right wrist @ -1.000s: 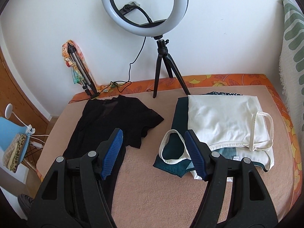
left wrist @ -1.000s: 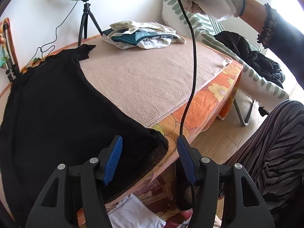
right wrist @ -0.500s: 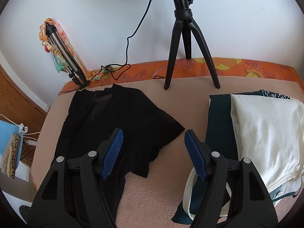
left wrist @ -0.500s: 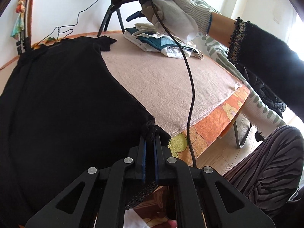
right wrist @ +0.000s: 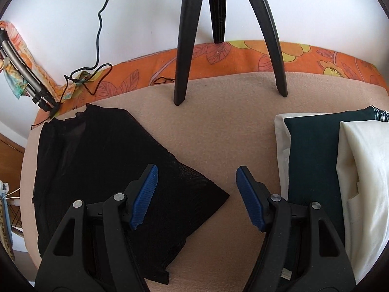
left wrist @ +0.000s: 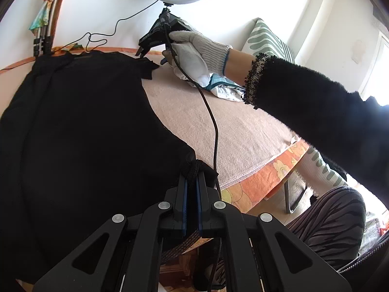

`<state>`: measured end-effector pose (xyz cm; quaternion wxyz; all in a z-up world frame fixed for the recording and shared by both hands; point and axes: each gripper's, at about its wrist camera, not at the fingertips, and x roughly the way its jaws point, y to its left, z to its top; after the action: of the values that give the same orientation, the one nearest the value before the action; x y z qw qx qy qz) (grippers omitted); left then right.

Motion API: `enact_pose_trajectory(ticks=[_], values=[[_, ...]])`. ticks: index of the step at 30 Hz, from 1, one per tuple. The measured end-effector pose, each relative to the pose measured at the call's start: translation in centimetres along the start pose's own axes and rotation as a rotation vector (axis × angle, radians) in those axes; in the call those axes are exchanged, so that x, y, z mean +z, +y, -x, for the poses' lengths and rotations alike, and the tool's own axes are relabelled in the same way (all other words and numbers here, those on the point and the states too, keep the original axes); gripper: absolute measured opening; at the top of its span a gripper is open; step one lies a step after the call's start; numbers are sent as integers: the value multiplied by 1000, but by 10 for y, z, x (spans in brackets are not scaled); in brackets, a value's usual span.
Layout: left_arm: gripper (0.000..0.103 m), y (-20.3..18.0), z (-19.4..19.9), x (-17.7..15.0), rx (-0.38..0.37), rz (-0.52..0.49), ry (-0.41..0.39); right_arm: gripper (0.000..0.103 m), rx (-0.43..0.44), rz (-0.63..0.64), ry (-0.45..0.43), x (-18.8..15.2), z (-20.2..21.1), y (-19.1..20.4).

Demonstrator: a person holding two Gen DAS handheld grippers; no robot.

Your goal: Fold small clothes

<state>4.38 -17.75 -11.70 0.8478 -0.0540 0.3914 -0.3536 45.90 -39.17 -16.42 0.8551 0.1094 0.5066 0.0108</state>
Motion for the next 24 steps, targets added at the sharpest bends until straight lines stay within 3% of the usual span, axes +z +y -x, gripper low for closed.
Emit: enact_pose_trajectory(ticks=[4,6,8,15,24], values=[[5,3,0,-1,-10,11,-5,65,-31,15,-17,-2,-4,0],[5,5,0,-2,-13,16,-10,47,-50,39,-23,-3,-3,4],[5,7,0,-2,-18,25,-15,9,-33,34,-14,-3,-4,5],[4,17,11,-6,-12,60,-46,3,37,6,-22,2,9,15],[4,41,40,-12,4,126,-109,2,54,2,-96,21,53,65]])
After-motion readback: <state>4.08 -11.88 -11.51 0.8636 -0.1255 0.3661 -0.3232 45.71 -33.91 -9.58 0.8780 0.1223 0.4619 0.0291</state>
